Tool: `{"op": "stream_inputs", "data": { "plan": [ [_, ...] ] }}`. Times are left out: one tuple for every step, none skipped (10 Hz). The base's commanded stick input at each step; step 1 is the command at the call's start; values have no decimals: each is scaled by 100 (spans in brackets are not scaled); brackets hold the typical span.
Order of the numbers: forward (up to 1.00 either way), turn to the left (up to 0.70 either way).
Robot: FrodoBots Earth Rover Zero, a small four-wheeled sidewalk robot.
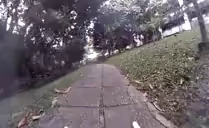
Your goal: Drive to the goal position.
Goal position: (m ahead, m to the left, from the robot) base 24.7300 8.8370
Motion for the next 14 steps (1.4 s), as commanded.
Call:
{"op": "stream_inputs", "data": {
  "plan": [
    [70, -13],
    [70, -13],
    [70, -13],
    [70, -13],
    [70, -8],
    [70, 1],
    [70, 1],
    [70, 1],
    [70, 1],
    [70, 1],
    [70, 1],
    [70, 1],
    [70, 1],
    [70, 1]
  ]
}}
